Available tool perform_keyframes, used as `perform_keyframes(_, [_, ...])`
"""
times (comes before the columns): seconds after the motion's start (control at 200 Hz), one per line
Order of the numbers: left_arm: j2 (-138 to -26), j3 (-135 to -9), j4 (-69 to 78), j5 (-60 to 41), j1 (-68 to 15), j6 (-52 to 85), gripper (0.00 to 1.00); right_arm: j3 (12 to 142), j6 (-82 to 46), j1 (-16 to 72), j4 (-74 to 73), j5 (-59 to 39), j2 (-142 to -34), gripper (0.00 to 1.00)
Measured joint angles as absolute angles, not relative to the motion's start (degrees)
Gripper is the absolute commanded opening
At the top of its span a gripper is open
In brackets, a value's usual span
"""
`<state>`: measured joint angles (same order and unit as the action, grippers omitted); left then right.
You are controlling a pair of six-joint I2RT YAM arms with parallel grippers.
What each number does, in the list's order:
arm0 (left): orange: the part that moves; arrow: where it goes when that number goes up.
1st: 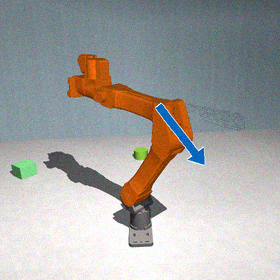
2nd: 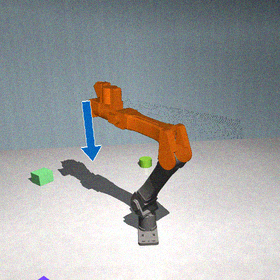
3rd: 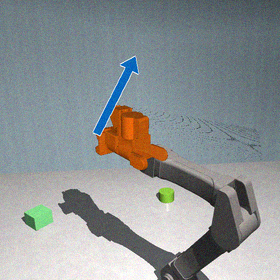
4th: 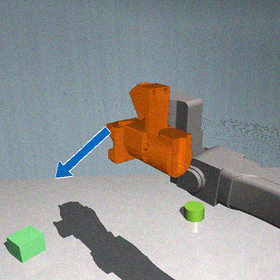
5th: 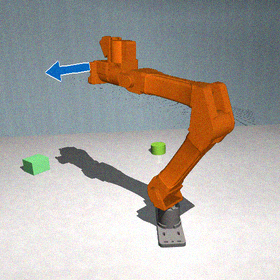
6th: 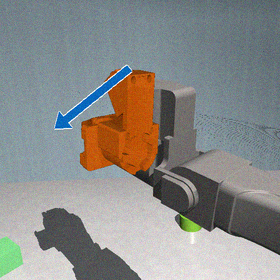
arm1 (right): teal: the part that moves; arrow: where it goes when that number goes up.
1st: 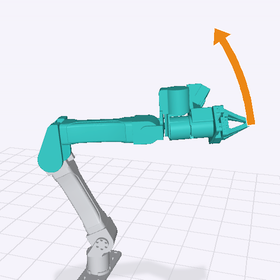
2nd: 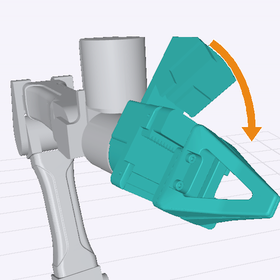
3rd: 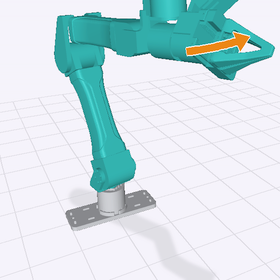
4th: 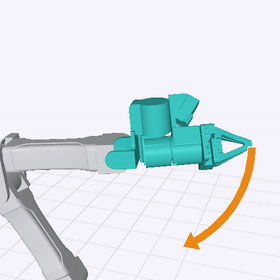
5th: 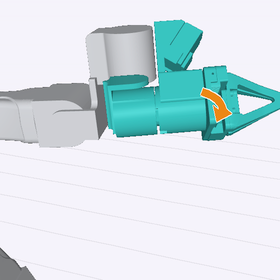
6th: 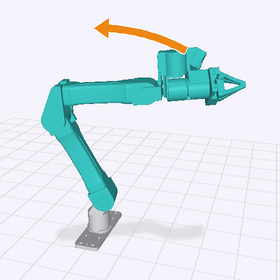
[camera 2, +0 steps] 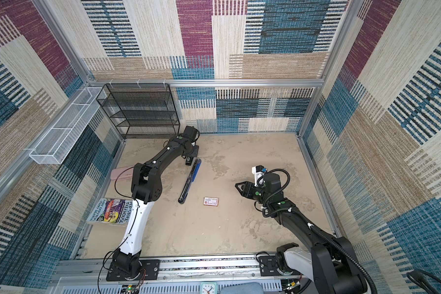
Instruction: Load the staples into the stapler
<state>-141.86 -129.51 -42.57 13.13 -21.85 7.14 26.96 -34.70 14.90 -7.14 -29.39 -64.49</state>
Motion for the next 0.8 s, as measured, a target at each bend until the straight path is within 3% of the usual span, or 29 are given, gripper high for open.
perform_keyframes(0.366, [-123.3,-117.7,-43.0,10.3,-26.0,6.2,0.0,32.1,-35.9,14.6,-10.2,-29.8,-68.8,0.48])
perform_keyframes(0.651, [-110.8,-102.6,-41.8,5.6,-33.9,6.7,0.0,36.0,-39.7,10.6,-18.4,-36.0,-77.1,0.44])
perform_keyframes(0.796, [-104.6,-93.1,-37.9,3.6,-37.7,8.1,0.0,36.7,-43.2,8.1,-24.1,-40.5,-81.5,0.46])
